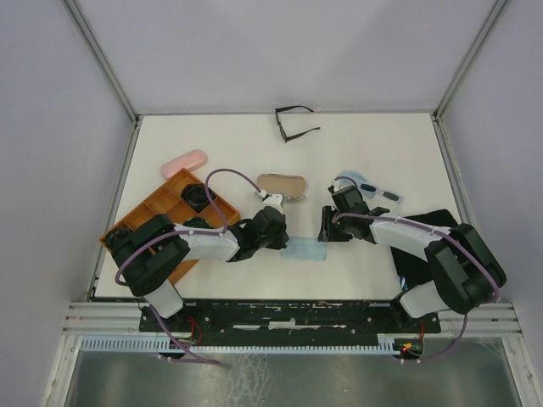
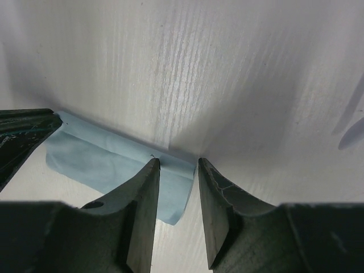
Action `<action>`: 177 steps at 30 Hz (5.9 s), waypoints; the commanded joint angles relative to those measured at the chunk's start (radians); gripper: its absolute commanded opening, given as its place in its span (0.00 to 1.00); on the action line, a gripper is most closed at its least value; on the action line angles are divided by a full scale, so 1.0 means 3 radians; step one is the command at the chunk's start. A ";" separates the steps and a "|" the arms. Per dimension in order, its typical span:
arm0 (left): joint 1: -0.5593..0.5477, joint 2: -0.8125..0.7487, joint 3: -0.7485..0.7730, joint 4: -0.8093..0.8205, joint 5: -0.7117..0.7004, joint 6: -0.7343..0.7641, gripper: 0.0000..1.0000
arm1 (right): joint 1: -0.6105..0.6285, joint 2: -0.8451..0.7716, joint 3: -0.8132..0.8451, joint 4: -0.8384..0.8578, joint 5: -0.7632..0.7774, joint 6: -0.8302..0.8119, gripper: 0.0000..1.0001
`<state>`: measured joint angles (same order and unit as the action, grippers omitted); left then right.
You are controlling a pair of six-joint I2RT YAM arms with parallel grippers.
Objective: Organize the sunglasses
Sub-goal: Pick up the glasses cleaning cloth from the center of the board, then place the glasses cleaning cloth in the sunglasses case.
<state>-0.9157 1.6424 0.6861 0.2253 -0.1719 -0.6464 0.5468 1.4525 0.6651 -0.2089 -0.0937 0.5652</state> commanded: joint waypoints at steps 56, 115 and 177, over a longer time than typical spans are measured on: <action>0.0011 -0.0082 -0.0196 -0.0046 -0.0033 0.0161 0.03 | -0.0012 0.0263 0.0096 -0.0115 -0.0122 -0.0128 0.23; 0.1247 0.0598 0.1211 0.0235 0.0011 0.1371 0.03 | -0.0062 0.1587 0.2430 -0.0080 0.0373 -0.0424 0.00; 0.1297 0.0831 0.1225 0.0497 -0.0145 0.1480 0.03 | -0.0180 0.1790 0.2344 0.0466 0.0348 -0.0319 0.18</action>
<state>-0.5339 1.8721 1.0275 0.3248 -0.1825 -0.2512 0.4973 1.9915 1.3647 -0.1188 0.0078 0.4606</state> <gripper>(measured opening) 0.037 0.164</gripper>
